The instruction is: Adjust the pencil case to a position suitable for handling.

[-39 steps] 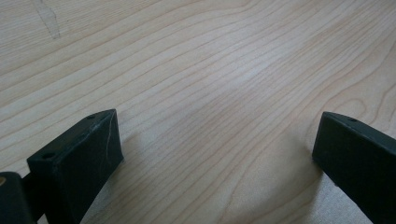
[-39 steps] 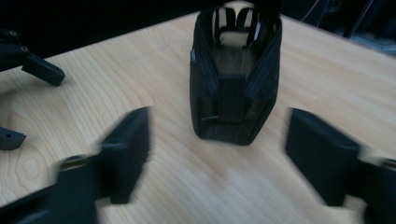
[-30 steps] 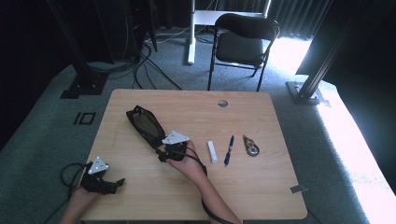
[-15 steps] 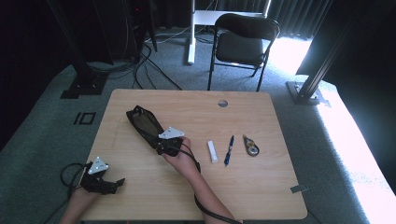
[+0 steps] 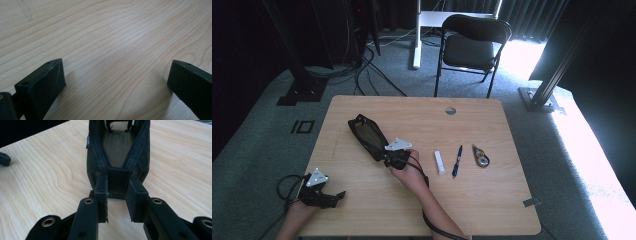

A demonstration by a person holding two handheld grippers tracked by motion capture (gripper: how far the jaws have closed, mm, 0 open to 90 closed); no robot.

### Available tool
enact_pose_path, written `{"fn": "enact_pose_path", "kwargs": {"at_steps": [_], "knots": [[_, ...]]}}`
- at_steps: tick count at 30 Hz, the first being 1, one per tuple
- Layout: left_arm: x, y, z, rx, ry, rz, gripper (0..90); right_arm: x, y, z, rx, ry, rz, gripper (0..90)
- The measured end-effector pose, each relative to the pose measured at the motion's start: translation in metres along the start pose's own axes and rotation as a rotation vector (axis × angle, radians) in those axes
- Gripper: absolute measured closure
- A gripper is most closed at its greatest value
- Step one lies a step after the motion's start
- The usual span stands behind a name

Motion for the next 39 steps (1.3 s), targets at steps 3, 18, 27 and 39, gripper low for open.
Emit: {"fn": "enact_pose_path", "kwargs": {"at_steps": [3, 18, 27, 39], "knots": [[0.0, 0.0, 0.0, 0.0, 0.0, -0.001, 1.6, -0.004, -0.007, -0.003, -0.006, 0.011, -0.004, 72.5], [0.0, 0.0, 0.0, 0.0, 0.0, -0.001, 1.6, -0.024, -0.056, -0.021, -0.014, 0.006, 0.007, 72.6], [0.0, 0.0, 0.0, 0.001, -0.001, -0.001, 1.6, -0.041, -0.09, -0.027, -0.007, -0.006, 0.014, 72.7], [0.0, 0.0, 0.0, 0.001, -0.001, -0.001, 1.6, -0.07, -0.125, -0.038, -0.015, -0.001, 0.025, 72.7]]}}
Point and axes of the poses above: each handheld gripper's, and its own axes: y roughly forward along the jaws, x roughly out of its top, z roughly to its left, the point moved 4 cm from there along y, roughly forward along the jaws, and after that the axes turned 12 degrees about y, right-handed, at the moved point
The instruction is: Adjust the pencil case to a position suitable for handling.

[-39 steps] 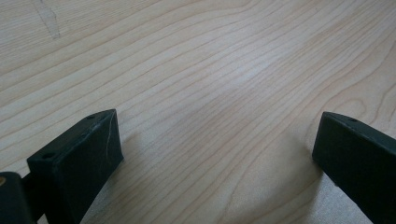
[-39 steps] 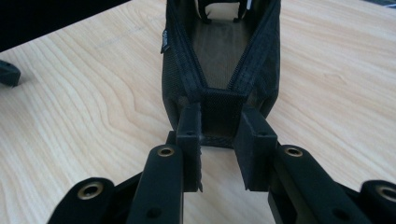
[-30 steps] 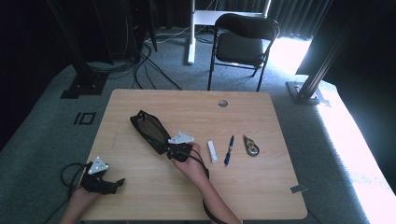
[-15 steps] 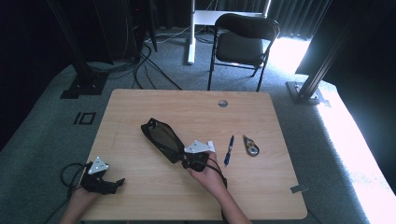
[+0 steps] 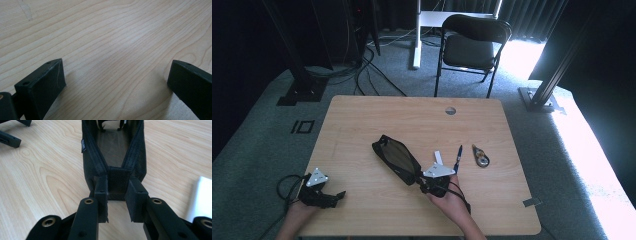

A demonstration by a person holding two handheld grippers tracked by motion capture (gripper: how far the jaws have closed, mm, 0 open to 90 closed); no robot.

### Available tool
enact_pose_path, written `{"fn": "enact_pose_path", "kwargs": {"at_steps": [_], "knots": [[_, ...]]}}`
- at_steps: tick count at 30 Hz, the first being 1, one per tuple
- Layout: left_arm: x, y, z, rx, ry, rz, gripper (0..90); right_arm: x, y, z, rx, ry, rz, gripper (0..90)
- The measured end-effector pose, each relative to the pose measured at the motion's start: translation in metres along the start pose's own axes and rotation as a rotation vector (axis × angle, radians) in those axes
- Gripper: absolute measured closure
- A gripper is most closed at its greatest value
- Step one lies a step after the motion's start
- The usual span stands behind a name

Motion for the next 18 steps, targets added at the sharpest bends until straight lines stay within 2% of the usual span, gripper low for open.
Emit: {"fn": "enact_pose_path", "kwargs": {"at_steps": [7, 18], "knots": [[0.0, 0.0, 0.0, 0.0, 0.0, 0.0, 1.6, -0.006, -0.021, -0.009, -0.011, 0.002, -0.007, 72.7], [0.0, 0.0, 0.0, 0.0, 0.0, 0.0, 1.6, -0.027, -0.05, -0.018, -0.019, 0.004, 0.01, 72.7]]}}
Point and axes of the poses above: each handheld gripper's, and its own axes: y roughly forward along the jaws, x roughly out of its top, z roughly to its left, the point moved 4 cm from there along y, roughly forward along the jaws, and after that the axes turned 12 degrees about y, right-handed, at the moved point
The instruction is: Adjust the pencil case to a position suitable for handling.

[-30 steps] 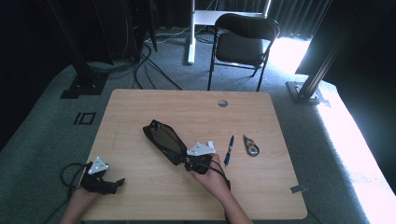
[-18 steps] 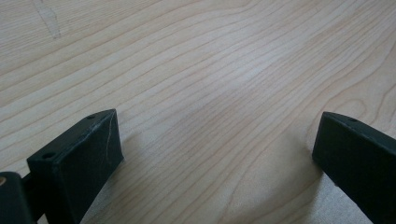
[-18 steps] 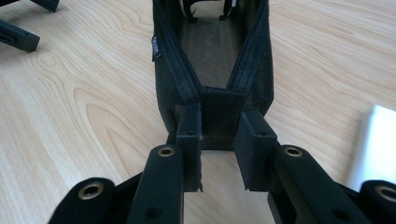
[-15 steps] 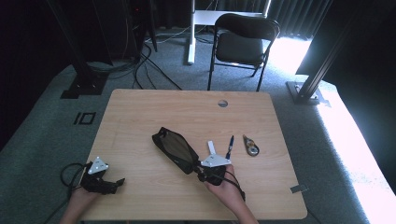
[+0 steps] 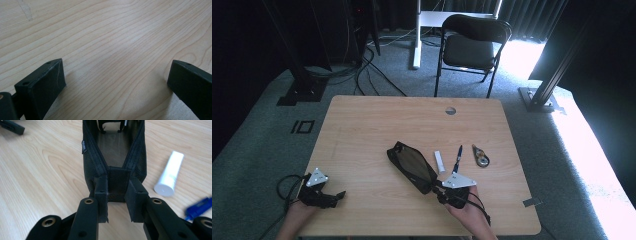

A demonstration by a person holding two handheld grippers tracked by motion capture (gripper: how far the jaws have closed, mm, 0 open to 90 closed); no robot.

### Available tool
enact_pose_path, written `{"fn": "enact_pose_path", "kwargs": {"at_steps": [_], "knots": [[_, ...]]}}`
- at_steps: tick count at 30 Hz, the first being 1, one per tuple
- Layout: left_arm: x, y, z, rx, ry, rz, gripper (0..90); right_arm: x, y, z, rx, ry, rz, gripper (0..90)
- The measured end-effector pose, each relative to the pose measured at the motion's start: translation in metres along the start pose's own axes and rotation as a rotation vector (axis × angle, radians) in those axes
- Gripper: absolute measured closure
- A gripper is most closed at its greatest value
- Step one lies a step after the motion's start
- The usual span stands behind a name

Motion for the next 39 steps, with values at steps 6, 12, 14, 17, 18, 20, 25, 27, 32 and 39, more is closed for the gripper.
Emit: {"fn": "enact_pose_path", "kwargs": {"at_steps": [6, 12, 14, 17, 18, 20, 25, 27, 32, 39], "knots": [[0.0, 0.0, 0.0, 0.0, 0.0, 0.0, 1.6, -0.008, -0.011, -0.007, -0.007, 0.014, 0.0, 72.6], [0.0, 0.0, 0.0, 0.0, 0.0, 0.0, 1.6, -0.016, -0.022, -0.012, -0.018, 0.017, -0.002, 72.6], [0.0, 0.0, 0.0, 0.0, 0.0, 0.0, 1.6, -0.019, -0.027, -0.013, -0.02, 0.015, -0.003, 72.6], [0.0, 0.0, 0.0, 0.0, 0.0, 0.0, 1.6, -0.021, -0.03, -0.014, -0.015, 0.017, -0.005, 72.5], [0.0, 0.0, 0.0, 0.0, 0.0, 0.0, 1.6, -0.023, -0.031, -0.014, -0.013, 0.016, -0.001, 72.4], [0.0, 0.0, 0.0, 0.0, 0.0, 0.0, 1.6, -0.024, -0.032, -0.015, -0.013, 0.018, -0.005, 70.1], [0.0, 0.0, 0.0, 0.0, 0.0, 0.0, 1.6, -0.022, -0.041, -0.015, -0.002, 0.017, -0.019, 61.0], [0.0, 0.0, 0.0, 0.0, 0.0, 0.0, 1.6, -0.022, -0.045, -0.018, -0.005, 0.015, -0.021, 59.6], [0.0, 0.0, 0.0, 0.0, 0.0, 0.0, 1.6, -0.03, -0.053, -0.029, -0.025, 0.032, -0.013, 58.1], [0.0, 0.0, 0.0, 0.0, 0.0, -0.001, 1.6, -0.034, -0.063, -0.06, -0.094, 0.083, -0.061, 55.2]]}}
Point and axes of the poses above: each handheld gripper's, and its own axes: y roughly forward along the jaws, x roughly out of its top, z roughly to its left, the point moved 4 cm from there along y, roughly forward along the jaws, and after that the axes turned 12 degrees about y, right-handed, at the moved point
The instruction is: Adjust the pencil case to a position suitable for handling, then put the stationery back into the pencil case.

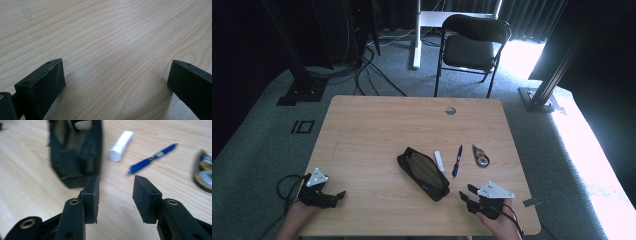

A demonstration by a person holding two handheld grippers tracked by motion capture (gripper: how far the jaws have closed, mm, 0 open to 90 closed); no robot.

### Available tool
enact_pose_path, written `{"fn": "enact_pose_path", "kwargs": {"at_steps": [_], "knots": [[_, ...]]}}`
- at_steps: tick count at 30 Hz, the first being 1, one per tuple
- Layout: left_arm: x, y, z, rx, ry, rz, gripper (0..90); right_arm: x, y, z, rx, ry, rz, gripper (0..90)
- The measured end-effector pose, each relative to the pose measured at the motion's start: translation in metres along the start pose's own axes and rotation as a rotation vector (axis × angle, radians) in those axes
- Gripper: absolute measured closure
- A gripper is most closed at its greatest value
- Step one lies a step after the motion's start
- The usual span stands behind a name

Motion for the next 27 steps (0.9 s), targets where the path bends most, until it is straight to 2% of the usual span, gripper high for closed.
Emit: {"fn": "enact_pose_path", "kwargs": {"at_steps": [4, 7, 13, 20, 23, 27], "knots": [[0.0, 0.0, 0.0, 0.0, 0.0, 0.0, 1.6, 0.003, 0.002, -0.018, -0.042, 0.024, -0.019, 53.8], [0.0, 0.0, 0.0, 0.0, 0.0, 0.0, 1.6, 0.005, 0.006, -0.037, -0.091, 0.049, -0.036, 52.6], [0.0, 0.0, 0.0, 0.0, 0.0, 0.0, 1.6, 0.012, 0.015, -0.066, -0.148, 0.103, -0.062, 49.7], [0.0, 0.0, 0.0, 0.0, 0.0, 0.0, 1.6, 0.025, 0.029, -0.086, -0.195, 0.135, -0.086, 43.1], [0.0, 0.0, 0.0, 0.0, -0.001, 0.0, 1.6, 0.031, 0.04, -0.094, -0.222, 0.124, -0.068, 39.5], [0.0, 0.0, 0.0, -0.001, 0.0, 0.002, 1.6, 0.037, 0.053, -0.104, -0.236, 0.129, -0.051, 36.1]]}}
Point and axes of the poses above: each handheld gripper's, and its own axes: y roughly forward along the jaws, x roughly out of its top, z roughly to its left, the point moved 4 cm from there along y, roughly forward along the jaws, and after that the axes turned 12 degrees about y, right-handed, at the moved point
